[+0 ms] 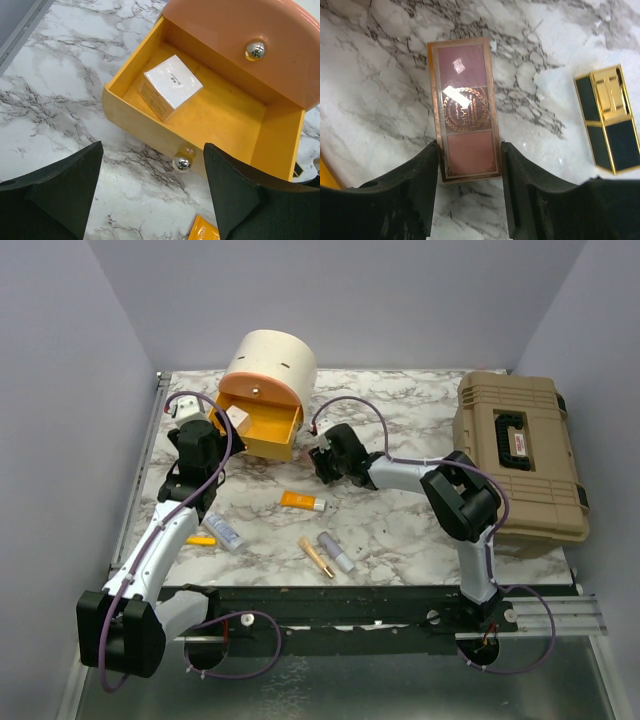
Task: Organize the makeup
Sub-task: Pick up the makeup from the center of the board, then place the makeup in the drawer.
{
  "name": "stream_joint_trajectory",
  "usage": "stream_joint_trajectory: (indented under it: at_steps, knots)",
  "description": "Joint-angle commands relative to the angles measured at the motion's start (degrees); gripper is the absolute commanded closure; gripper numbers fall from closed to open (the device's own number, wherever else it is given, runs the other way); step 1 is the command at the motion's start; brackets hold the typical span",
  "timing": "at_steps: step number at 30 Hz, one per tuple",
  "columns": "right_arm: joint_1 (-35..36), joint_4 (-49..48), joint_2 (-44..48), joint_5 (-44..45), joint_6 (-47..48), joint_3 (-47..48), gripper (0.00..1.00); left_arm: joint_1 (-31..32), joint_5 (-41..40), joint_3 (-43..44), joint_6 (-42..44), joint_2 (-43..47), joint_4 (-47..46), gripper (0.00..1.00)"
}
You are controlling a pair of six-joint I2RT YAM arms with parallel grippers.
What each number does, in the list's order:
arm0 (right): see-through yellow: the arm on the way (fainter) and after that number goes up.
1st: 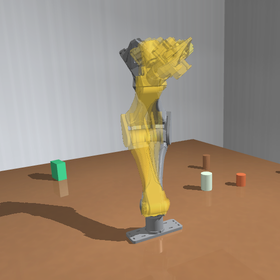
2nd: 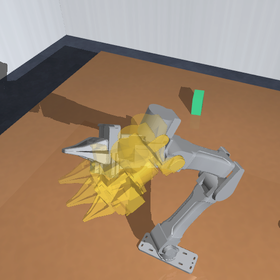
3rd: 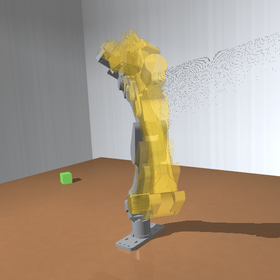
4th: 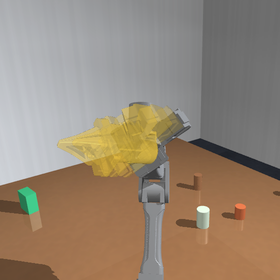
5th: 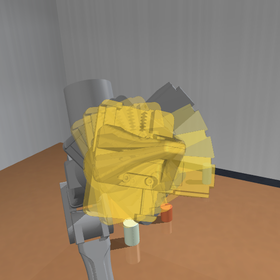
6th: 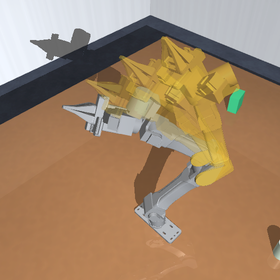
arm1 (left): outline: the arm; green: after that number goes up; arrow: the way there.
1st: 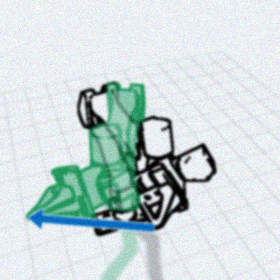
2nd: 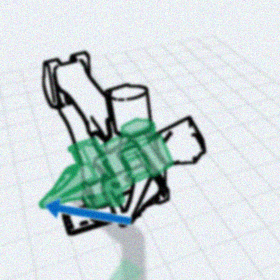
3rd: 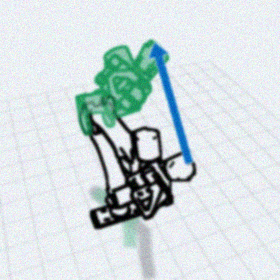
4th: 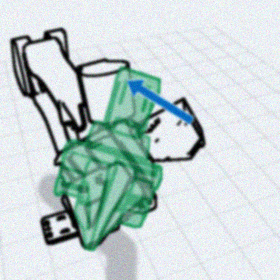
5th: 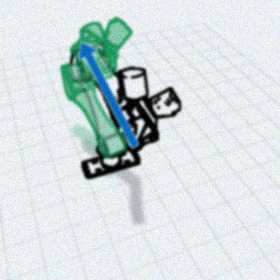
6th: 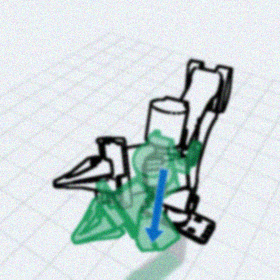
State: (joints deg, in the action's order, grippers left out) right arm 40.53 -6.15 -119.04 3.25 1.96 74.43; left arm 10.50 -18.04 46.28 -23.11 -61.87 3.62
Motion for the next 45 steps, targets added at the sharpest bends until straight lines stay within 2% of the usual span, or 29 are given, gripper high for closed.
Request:
stream_joint_trajectory:
  at_steps: [1, 4, 6, 11, 15, 21, 25, 32, 34, 45]
  knots:
    - [-0.3, 5.4, 6.3, 0.8, -1.8, -2.7, 0.60, -0.4, -0.5, -0.4, -0.8, 0.6, 1.2, 0.17]
    - [-0.3, 6.0, 10.6, -0.9, -1.8, -2.9, 0.60, -0.4, -0.3, -0.9, -1.6, 0.6, 1.5, 0.17]
    - [-0.3, 9.8, 12.1, -1.6, -3.6, -2.2, 0.62, -0.5, 0.0, -1.1, -2.0, 0.5, 1.4, 0.17]
    - [-0.3, 7.5, 18.4, 3.1, -6.9, -6.0, 0.66, -0.7, 0.1, -0.9, -2.1, -0.2, 1.4, 0.17]
    - [-0.3, 10.1, 22.1, 4.9, -8.9, -5.1, 0.66, -0.7, 0.1, -0.7, -2.2, -0.3, 1.3, 0.17]
    - [-0.3, 11.7, 25.8, -7.9, -8.9, -0.6, 0.65, -0.7, 0.4, -0.5, -2.4, -0.9, 1.2, 0.17]
    - [-0.2, 18.9, 21.7, -14.0, -9.6, 8.4, 0.64, -0.7, 0.7, -0.4, -2.8, -1.4, 1.0, 0.17]
    - [-0.1, 26.8, 12.5, -18.2, -11.9, 22.2, 0.64, -0.8, 1.3, 0.9, -3.8, -2.0, 0.9, 0.17]
    - [0.0, 30.8, 9.1, -17.1, -13.3, 28.8, 0.64, -0.8, 1.3, 0.9, -3.7, -2.2, 0.9, 0.18]
    - [2.0, 43.9, -4.6, -14.2, -13.7, 50.3, 0.62, -0.8, 2.9, 0.3, -3.7, -2.2, -0.4, 0.18]
